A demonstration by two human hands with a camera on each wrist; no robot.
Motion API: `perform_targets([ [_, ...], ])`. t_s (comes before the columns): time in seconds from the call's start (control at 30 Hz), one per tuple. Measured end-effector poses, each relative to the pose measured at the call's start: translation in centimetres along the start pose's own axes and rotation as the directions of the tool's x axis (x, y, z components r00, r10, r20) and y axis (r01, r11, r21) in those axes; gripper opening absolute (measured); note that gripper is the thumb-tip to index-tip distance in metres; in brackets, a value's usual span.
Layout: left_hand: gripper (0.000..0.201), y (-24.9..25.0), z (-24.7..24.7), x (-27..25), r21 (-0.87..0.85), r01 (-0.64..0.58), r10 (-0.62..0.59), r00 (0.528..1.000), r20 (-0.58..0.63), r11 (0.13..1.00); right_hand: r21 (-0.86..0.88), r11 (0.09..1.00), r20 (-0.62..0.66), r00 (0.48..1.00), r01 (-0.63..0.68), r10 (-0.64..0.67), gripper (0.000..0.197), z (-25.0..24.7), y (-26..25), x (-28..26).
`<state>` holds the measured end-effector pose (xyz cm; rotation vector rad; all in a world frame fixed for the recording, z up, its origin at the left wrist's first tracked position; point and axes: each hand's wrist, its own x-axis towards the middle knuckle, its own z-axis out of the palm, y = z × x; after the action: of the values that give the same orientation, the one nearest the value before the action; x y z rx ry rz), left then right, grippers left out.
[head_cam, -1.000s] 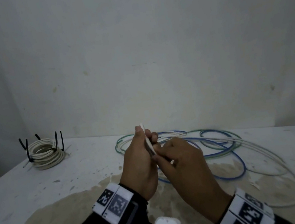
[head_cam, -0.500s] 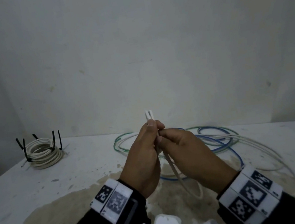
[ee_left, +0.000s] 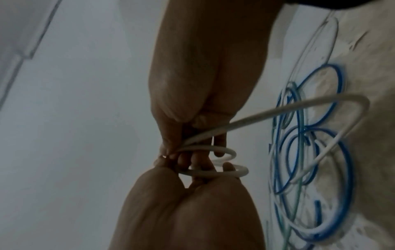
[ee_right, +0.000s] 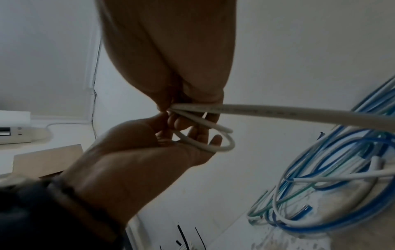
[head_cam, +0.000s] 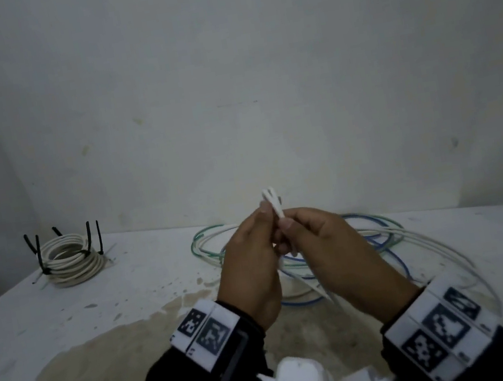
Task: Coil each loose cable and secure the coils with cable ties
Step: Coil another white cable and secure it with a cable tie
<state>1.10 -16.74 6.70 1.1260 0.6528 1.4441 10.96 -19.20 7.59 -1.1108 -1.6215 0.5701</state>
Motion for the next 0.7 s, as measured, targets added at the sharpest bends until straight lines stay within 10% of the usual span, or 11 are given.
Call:
perform_targets([
  [0.2, 0.039, 0.2, 1.3, -0.5, -0.352, 0.129, -0.156, 0.987, -0.048, 0.927, -0.132, 0.990, -0.092, 0.994, 0.044, -0.056, 0.021, 1.6, 0.6, -0.4],
  [0.7, 0.033, 0.6, 0.5, -0.2, -0.325, 0.270, -0.269, 0.962, 0.048, 0.906, -0.188, 0.981, -0.119, 0.990, 0.047, -0.070, 0.021, 1.2, 1.1, -0.9],
])
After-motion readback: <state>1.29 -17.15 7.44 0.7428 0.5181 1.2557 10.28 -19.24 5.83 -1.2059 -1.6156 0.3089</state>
